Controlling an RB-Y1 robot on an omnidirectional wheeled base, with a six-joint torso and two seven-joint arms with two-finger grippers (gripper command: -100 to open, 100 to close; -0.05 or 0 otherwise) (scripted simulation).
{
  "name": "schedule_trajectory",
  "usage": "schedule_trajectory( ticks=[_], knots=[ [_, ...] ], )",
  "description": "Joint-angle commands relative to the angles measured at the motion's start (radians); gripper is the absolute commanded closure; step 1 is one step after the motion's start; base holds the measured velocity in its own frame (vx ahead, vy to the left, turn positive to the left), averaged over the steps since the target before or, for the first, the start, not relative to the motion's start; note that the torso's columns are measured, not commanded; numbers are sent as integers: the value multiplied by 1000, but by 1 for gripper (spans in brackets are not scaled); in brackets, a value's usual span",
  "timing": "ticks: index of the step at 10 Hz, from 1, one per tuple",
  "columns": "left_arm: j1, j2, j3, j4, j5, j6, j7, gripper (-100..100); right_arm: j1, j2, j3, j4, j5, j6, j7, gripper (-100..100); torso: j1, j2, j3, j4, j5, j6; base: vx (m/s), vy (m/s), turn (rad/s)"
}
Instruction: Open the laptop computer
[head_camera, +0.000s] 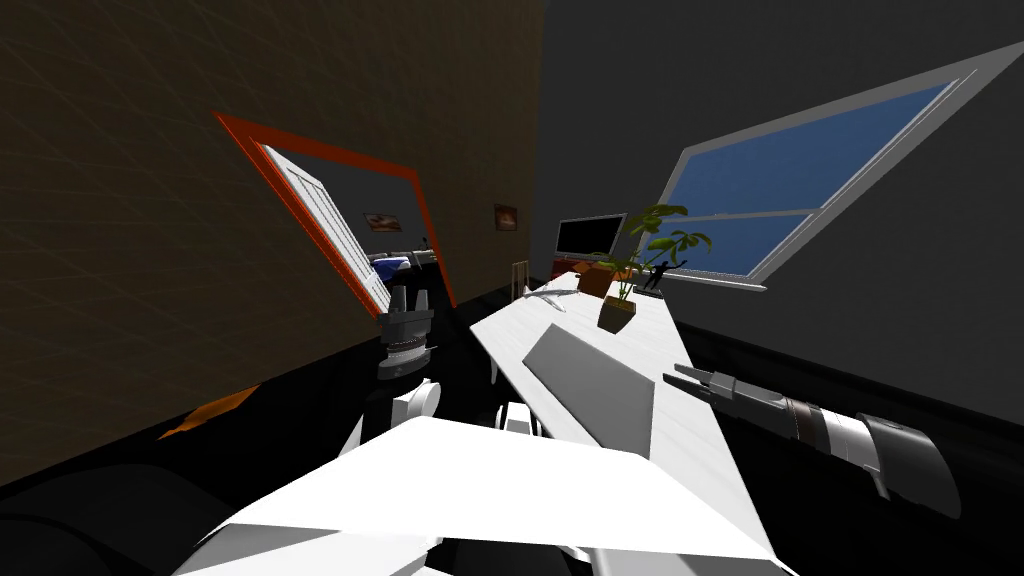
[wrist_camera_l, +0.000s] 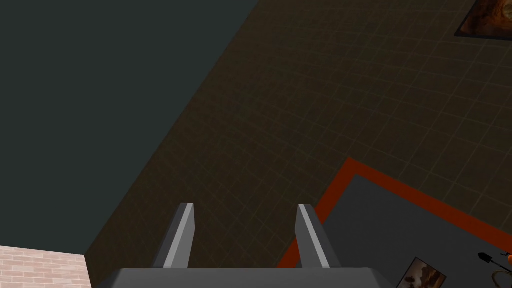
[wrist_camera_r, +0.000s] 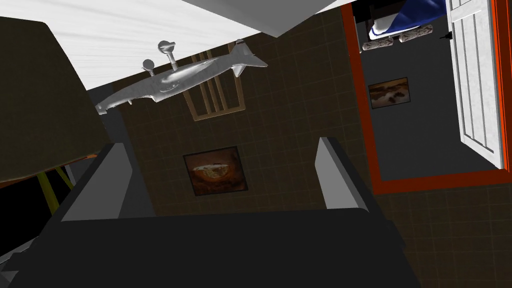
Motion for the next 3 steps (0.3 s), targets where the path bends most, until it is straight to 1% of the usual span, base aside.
schedule_trajectory(
  ticks=[1, 3],
  knots=[
    [0, 0, 0, 0, 0, 0, 0, 0, 0, 0, 0, 0, 0, 0, 0, 0, 1, 0, 0, 0, 0, 0, 0, 0, 0],
    [0, 0, 0, 0, 0, 0, 0, 0, 0, 0, 0, 0, 0, 0, 0, 0, 1, -1, 0, 0, 0, 0, 0, 0, 0]
  ],
)
